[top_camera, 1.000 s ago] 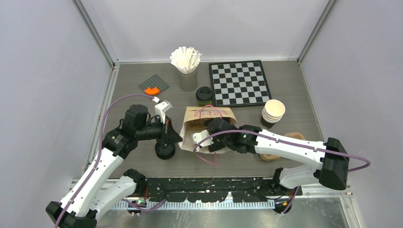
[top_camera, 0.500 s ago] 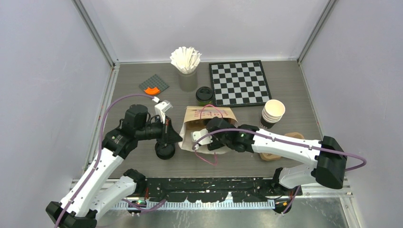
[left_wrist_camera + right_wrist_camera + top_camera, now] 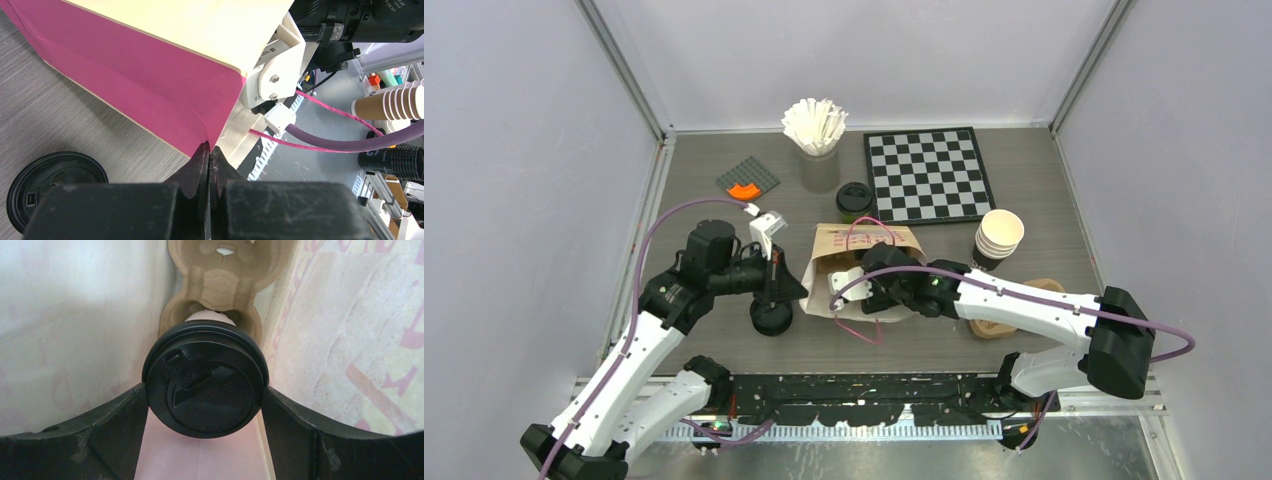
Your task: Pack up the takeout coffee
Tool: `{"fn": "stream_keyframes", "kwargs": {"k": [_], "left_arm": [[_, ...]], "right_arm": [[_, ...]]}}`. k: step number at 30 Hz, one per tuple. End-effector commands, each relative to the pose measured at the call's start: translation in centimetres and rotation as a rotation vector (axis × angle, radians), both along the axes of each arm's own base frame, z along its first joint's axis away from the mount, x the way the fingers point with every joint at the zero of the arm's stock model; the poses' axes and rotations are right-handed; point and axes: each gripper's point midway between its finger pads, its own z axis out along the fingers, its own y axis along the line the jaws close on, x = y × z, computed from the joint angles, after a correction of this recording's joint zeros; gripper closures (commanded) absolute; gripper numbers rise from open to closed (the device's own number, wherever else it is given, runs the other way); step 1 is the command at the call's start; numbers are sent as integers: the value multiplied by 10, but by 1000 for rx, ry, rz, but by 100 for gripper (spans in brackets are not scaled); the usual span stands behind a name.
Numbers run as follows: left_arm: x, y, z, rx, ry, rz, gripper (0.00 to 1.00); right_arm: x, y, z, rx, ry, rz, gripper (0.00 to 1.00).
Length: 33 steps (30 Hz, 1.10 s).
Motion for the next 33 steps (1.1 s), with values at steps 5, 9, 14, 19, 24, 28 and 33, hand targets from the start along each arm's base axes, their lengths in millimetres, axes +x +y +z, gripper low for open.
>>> {"fn": "stream_keyframes", "kwargs": {"k": [5,9,14,19,24,28,33], "left_arm": [[1,-4,9,-28,-24,-19,100],[0,-4,9,-27,-23,-20,100],[0,-4,9,-28,-22,-21,100],[0,-4,8,-26,-19,-22,100],[0,-4,8,-25,-19,-22,100],[0,-4,7,-23,-17,-23,100],[1,-4,7,-21,-19,-25,100]], "right_arm": [[0,-7,-11,-19,37,-28,30],[1,-7,-16,-30,46,-34,30],[3,-9,-20,-29,46,-48,31],[3,-11,-23,-27,50,-60,31],[3,-14,-26,-32,57,-64,31],[4,-15,-28,-29,60,-72,31],[5,-13,-17,-10,49,-76,25]]}}
